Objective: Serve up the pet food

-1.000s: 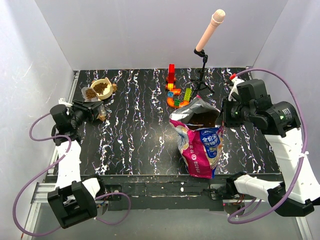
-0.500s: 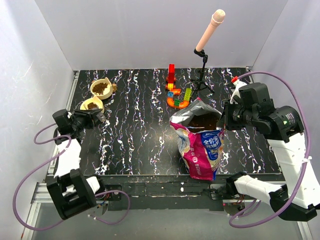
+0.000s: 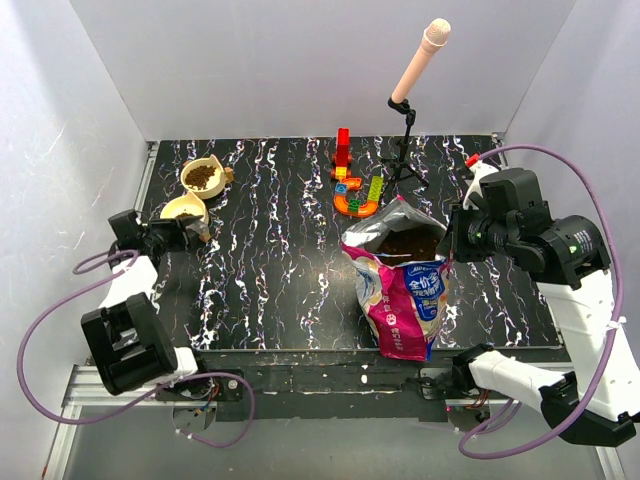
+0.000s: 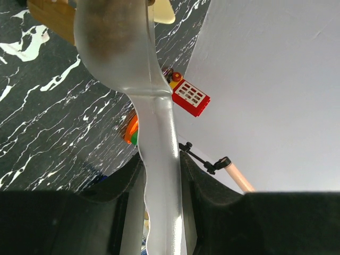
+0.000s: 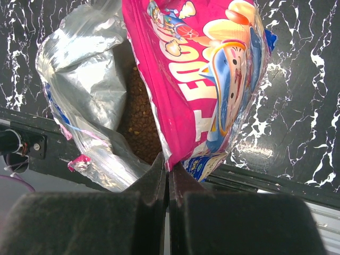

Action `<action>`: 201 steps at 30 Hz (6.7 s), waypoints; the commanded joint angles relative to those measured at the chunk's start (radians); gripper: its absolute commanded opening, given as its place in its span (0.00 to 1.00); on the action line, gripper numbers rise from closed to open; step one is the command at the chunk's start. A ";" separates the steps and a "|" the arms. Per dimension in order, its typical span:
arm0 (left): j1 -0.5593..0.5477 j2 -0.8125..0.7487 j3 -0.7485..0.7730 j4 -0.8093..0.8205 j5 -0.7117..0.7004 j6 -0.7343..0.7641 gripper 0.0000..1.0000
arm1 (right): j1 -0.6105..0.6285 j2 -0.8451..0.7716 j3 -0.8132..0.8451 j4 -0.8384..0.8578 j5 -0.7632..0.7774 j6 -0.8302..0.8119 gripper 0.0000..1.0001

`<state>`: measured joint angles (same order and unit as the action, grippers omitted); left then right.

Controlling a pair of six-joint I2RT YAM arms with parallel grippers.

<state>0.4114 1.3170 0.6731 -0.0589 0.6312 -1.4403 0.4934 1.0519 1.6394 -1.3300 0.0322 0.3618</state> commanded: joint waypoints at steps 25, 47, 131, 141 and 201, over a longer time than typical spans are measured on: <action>0.006 0.294 0.649 -0.834 -0.111 -0.196 0.00 | 0.005 -0.059 0.069 0.261 0.032 -0.024 0.01; -0.060 0.176 0.789 -0.791 0.045 -0.194 0.00 | 0.005 0.005 0.131 0.216 0.048 0.020 0.01; -1.117 0.414 0.224 0.580 0.063 0.322 0.00 | 0.168 0.069 0.027 0.402 -0.212 0.015 0.01; -1.117 0.217 0.229 0.515 0.196 0.316 0.00 | 0.165 0.066 0.045 0.368 0.016 0.014 0.01; -1.145 0.033 0.306 0.027 0.113 0.336 0.00 | 0.142 0.108 0.134 0.315 0.181 -0.004 0.01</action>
<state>-0.7368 1.4212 1.0401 -0.0650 0.7296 -1.1015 0.6376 1.2495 1.7313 -1.1820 0.2008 0.3691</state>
